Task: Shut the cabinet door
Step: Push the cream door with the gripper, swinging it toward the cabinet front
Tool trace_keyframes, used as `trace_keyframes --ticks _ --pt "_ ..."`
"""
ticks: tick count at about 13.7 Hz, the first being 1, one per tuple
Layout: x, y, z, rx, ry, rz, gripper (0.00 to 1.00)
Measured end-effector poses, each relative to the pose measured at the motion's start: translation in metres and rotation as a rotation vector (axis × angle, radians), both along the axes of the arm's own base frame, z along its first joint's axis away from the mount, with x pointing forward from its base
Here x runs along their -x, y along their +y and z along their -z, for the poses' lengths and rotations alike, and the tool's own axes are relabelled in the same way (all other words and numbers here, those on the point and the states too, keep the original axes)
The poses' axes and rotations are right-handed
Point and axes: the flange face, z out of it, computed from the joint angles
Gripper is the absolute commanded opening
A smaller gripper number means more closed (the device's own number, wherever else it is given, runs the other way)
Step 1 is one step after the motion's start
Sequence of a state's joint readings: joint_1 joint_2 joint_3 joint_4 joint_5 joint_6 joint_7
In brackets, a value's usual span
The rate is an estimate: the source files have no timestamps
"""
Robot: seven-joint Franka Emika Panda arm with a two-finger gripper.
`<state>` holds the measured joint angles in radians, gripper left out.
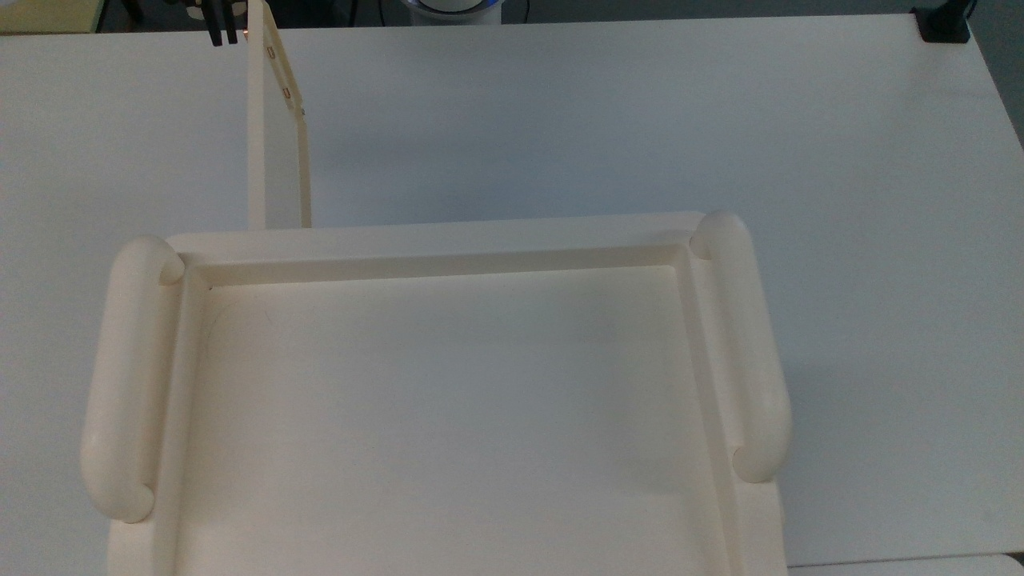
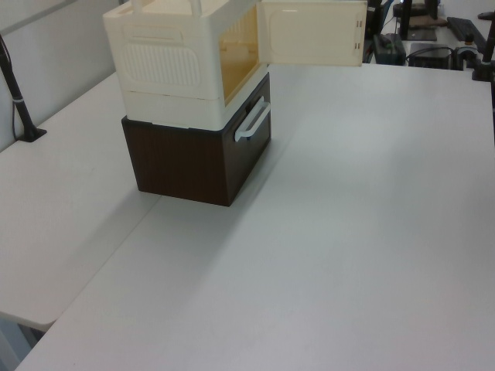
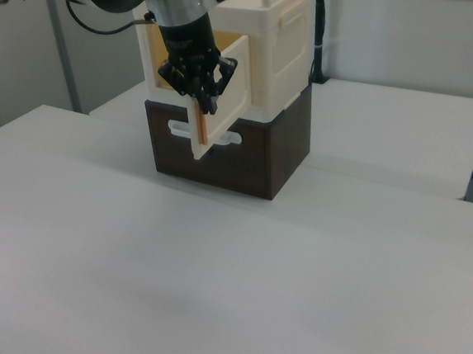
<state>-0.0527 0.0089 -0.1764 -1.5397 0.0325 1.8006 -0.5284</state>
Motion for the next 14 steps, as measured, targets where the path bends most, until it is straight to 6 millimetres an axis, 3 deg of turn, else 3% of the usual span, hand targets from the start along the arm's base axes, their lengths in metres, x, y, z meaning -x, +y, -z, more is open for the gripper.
trace_keyframes --ticks 2,8,14 --pt "-0.004 0.014 0.0 -0.003 -0.005 -0.024 0.2" --pt "-0.019 0.08 -0.001 -0.008 -0.035 -0.122 0.2" --pt "-0.028 0.165 0.008 -0.037 -0.04 -0.16 0.2"
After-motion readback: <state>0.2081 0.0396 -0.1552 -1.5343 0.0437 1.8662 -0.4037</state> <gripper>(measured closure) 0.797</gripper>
